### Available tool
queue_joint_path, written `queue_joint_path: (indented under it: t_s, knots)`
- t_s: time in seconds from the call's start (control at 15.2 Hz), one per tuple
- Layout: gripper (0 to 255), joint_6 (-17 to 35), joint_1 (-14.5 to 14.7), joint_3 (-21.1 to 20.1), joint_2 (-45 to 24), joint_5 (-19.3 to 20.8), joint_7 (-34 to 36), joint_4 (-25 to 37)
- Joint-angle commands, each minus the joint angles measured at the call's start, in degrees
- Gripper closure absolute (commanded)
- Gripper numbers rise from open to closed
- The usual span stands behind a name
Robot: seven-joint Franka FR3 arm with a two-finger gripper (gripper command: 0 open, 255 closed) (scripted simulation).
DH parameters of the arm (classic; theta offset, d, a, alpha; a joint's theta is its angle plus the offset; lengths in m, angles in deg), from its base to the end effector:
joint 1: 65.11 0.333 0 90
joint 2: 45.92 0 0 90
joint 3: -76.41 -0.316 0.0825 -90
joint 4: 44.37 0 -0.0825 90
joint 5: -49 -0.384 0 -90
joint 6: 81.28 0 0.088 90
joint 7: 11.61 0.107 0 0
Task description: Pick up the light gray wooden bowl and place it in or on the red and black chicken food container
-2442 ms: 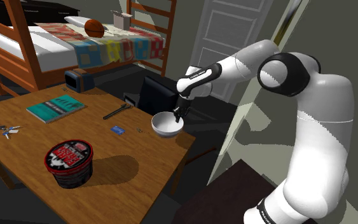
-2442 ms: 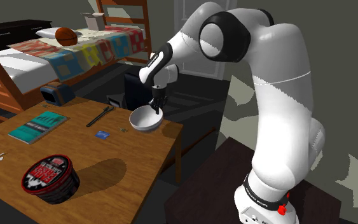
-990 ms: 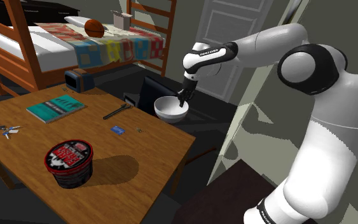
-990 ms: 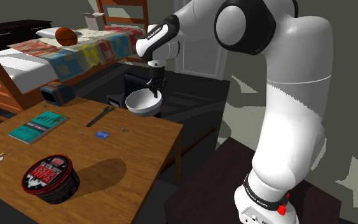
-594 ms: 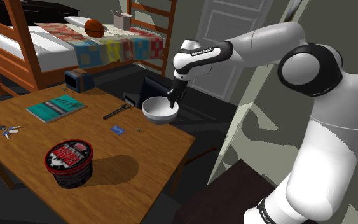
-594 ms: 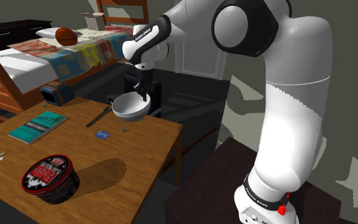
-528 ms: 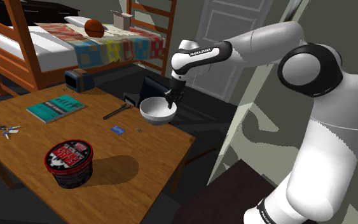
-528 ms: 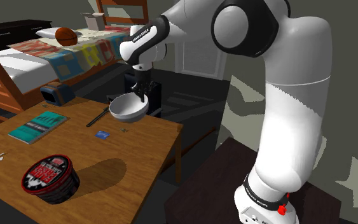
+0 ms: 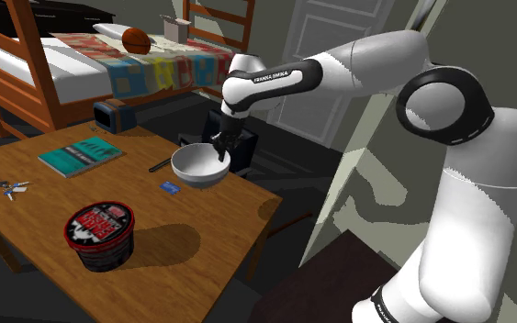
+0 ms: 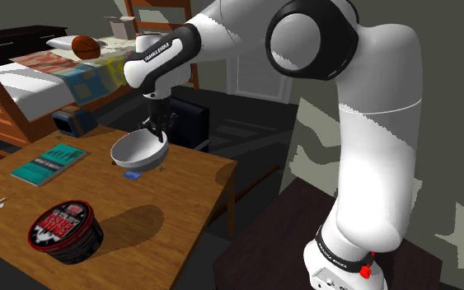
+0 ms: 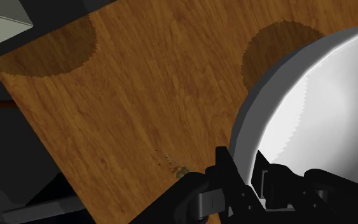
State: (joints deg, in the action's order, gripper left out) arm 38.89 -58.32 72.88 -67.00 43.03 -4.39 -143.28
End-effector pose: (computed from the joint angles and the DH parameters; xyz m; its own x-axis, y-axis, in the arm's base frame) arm 0.6421 0.1184 0.3717 0.9999 -0.0015 -0.0138 -0.0031 -0.9938 -0.1113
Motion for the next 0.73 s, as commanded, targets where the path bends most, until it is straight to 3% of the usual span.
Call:
queue_joint_path:
  t_s: [0.0,0.66]
  knots:
    - [255,-0.9,1.5,-0.6,-1.5,0.4,2.4,2.6]
    - [255,-5.3,10.3,-3.0,-10.5,2.9,14.3,17.2]
